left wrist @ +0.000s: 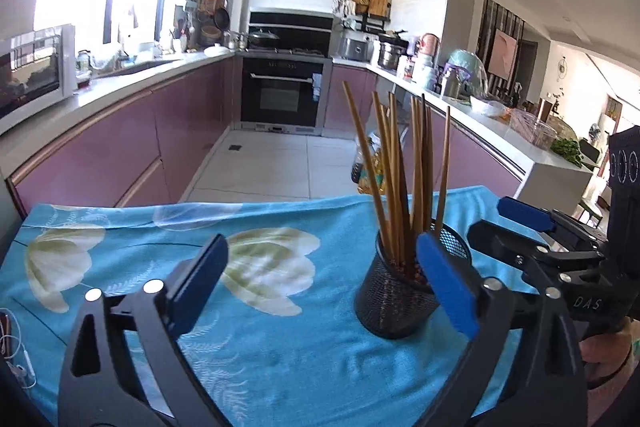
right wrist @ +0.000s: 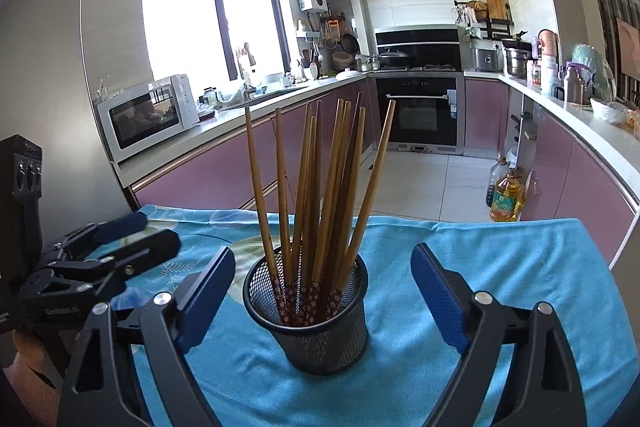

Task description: Organize utensils

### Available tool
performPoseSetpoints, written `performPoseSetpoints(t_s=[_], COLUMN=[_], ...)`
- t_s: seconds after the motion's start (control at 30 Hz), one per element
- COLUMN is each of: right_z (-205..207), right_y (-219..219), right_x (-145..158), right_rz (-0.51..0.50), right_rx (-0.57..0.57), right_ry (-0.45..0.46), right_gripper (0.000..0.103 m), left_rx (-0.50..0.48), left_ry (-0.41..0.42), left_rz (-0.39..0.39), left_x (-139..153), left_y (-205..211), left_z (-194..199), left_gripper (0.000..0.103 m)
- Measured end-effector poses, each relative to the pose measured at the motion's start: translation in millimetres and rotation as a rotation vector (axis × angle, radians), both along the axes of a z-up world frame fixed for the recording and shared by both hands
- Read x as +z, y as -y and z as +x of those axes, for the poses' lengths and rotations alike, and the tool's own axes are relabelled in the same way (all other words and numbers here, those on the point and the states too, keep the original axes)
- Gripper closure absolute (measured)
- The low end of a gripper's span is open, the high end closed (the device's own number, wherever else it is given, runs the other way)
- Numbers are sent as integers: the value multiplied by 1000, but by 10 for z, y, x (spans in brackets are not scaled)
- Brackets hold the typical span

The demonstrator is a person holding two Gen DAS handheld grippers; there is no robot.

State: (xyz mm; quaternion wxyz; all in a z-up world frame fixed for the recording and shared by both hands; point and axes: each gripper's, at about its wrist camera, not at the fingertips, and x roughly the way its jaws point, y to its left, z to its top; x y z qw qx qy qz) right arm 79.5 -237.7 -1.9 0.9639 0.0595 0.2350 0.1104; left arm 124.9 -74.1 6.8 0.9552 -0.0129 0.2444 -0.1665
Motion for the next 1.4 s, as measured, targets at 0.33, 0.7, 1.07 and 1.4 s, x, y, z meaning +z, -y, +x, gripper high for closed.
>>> performPoseSetpoints(t_s=[0.33,0.7,1.07,1.4], right_z=[-295,-513,-605,-627], right_y=[-199,-273,-268,-264], right_x=[-120,-145,-122,-104], right_rz=[-105,-113,-117,-111], right_rx=[-65,-111,-140,-146], right_ry=[118,215,253,260], right_gripper=[6,6,6,6], left_rx=[163,233,255,293], left_ry=[157,279,315,319], left_rz=[51,51,67,62], left_x=[-29,13,-40,-76], left_y=[-375,-505,-470,-505], left_z=[-491,-750,-838,-864], left_gripper=[5,5,5,5])
